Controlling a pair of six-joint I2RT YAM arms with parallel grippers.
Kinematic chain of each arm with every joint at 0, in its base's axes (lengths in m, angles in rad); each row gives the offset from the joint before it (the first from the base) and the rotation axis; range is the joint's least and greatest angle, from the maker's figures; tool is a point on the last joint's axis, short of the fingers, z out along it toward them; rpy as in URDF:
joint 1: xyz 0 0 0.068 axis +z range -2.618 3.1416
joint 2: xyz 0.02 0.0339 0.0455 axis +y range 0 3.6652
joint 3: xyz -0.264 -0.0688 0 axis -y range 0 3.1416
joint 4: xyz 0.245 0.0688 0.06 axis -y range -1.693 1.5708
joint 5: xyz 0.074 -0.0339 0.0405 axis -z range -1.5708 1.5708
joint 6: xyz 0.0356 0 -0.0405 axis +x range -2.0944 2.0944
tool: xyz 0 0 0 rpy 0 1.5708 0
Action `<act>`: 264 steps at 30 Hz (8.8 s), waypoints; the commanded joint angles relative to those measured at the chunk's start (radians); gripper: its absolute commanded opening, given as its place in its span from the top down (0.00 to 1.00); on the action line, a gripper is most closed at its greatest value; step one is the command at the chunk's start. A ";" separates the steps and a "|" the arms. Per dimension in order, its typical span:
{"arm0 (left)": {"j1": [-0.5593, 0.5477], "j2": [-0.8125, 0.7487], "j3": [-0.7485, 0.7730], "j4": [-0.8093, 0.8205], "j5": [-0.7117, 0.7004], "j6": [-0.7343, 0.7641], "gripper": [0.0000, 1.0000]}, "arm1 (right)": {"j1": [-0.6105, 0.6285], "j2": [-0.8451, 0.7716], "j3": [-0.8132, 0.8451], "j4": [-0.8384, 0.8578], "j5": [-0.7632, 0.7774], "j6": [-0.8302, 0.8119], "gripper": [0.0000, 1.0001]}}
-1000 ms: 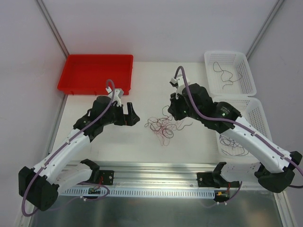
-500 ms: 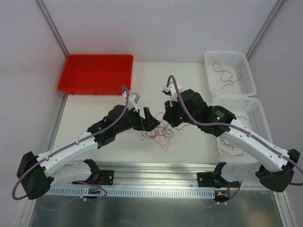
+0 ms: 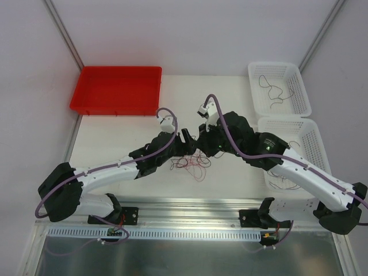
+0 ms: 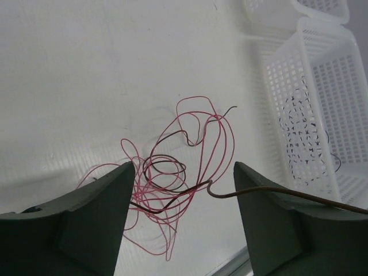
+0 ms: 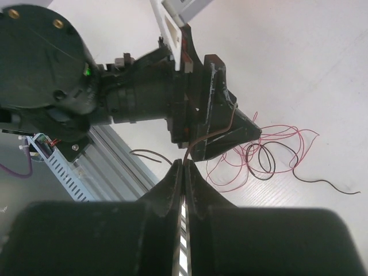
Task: Untangle the cables
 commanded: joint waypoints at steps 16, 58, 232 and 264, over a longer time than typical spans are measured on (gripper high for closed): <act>-0.021 0.253 -0.027 0.072 -0.166 -0.192 0.69 | 0.009 -0.104 0.210 -0.061 0.122 -0.063 0.99; 0.422 -0.026 -0.325 -0.322 -0.185 -0.423 0.58 | -0.002 -0.306 0.350 0.025 0.857 -0.382 0.99; 0.539 -0.127 0.175 -0.717 0.113 0.502 0.02 | -0.351 1.122 0.525 0.158 -0.805 -0.400 0.31; 0.482 -0.193 0.059 -0.505 0.289 0.200 0.03 | -0.267 0.403 0.152 0.183 -0.597 -0.250 0.99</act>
